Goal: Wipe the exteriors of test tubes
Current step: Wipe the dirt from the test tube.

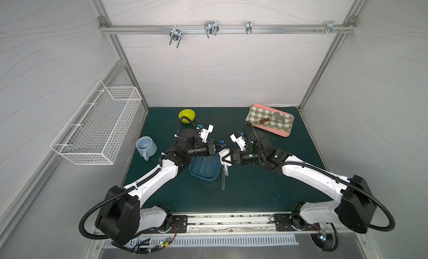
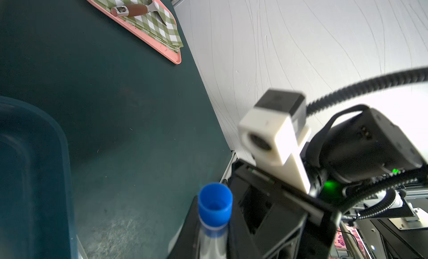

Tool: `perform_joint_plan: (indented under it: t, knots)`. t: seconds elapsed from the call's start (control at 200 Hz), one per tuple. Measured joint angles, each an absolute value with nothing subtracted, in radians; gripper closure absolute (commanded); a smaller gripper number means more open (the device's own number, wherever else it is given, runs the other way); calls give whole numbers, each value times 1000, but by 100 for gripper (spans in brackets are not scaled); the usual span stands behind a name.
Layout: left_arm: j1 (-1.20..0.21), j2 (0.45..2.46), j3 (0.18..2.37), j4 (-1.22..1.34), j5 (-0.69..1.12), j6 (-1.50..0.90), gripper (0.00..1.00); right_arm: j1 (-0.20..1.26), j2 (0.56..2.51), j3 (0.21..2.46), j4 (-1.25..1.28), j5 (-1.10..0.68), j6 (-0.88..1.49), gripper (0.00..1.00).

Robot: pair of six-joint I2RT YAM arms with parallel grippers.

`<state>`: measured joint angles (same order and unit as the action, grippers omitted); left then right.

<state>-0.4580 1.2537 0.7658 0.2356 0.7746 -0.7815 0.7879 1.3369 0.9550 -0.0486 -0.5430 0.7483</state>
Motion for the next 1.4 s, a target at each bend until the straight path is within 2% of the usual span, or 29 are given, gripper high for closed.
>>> perform_joint_plan:
  t: [0.165, 0.39, 0.75, 1.055, 1.401]
  knots:
    - [-448, 1248, 766, 247, 754, -781, 94, 750, 1396, 1036, -58, -584, 721, 77]
    - [-449, 1248, 766, 234, 751, -781, 94, 760, 1401, 1005, -34, -602, 718, 77]
    - [-451, 1252, 766, 223, 760, -781, 94, 886, 1277, 796, -4, -527, 776, 77]
    - [-447, 1254, 766, 229, 774, -783, 94, 896, 1226, 776, -39, -495, 781, 77]
    - [-392, 1254, 776, 227, 814, -773, 94, 904, 1069, 684, -153, -445, 798, 77]
